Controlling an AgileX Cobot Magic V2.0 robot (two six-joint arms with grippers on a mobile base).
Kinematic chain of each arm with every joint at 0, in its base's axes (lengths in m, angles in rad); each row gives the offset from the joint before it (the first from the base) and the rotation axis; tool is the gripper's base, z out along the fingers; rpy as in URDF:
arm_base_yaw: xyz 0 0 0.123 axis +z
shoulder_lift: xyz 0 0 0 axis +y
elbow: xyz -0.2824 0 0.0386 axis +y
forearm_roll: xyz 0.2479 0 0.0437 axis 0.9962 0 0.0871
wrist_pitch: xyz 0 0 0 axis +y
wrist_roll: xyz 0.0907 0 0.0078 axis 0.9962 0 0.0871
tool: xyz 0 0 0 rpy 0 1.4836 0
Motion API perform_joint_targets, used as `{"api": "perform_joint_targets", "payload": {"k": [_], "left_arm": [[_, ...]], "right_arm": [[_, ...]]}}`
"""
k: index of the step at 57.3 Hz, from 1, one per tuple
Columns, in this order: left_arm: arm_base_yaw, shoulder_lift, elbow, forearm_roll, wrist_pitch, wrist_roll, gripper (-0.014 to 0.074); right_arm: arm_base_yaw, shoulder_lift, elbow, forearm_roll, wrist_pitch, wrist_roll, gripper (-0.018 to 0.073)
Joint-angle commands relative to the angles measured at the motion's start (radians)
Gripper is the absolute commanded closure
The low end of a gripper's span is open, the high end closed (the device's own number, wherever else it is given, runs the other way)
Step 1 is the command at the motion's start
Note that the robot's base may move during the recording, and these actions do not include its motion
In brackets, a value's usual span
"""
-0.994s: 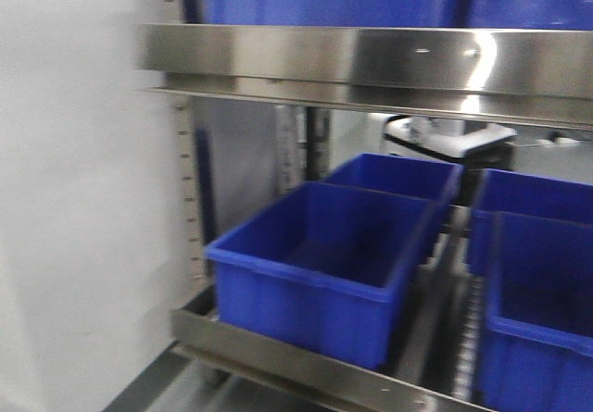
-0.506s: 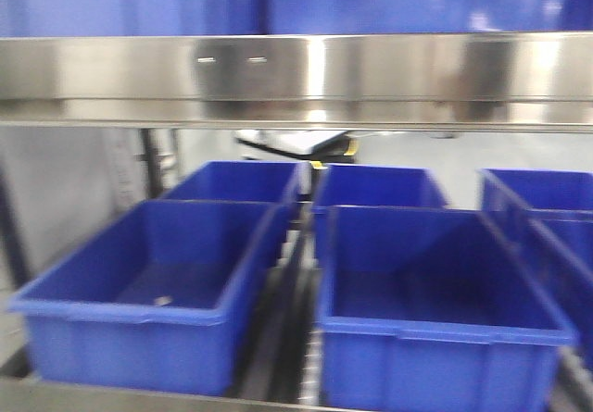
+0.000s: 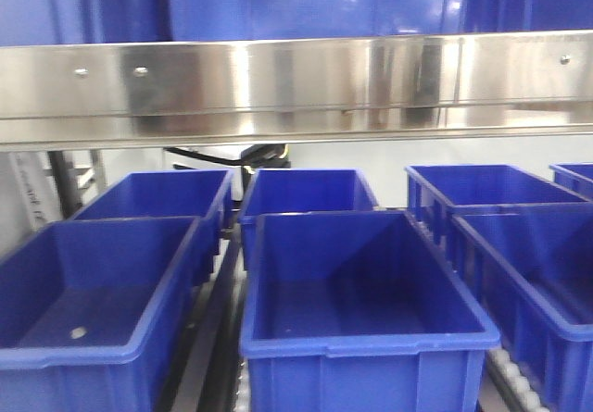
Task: Stack silver trays without gaps
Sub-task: 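Drive up to the shelf holding the other silver tray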
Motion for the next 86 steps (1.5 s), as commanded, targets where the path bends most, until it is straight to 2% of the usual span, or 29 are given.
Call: {"api": "perform_joint_targets", "payload": {"k": [1, 74, 86], "left_arm": [[-0.002, -0.01, -0.007, 0.018, -0.029, 0.016, 0.0603], [-0.002, -0.01, -0.007, 0.018, -0.029, 0.016, 0.0603], [-0.002, -0.01, -0.007, 0.018, -0.032, 0.016, 0.0603]], "right_arm": [[0.0, -0.009, -0.007, -0.012, -0.057, -0.01, 0.0638], [0.0, -0.009, -0.007, -0.012, -0.057, -0.01, 0.0638], [0.0, -0.009, -0.007, -0.012, -0.133, -0.01, 0.0638]]}}
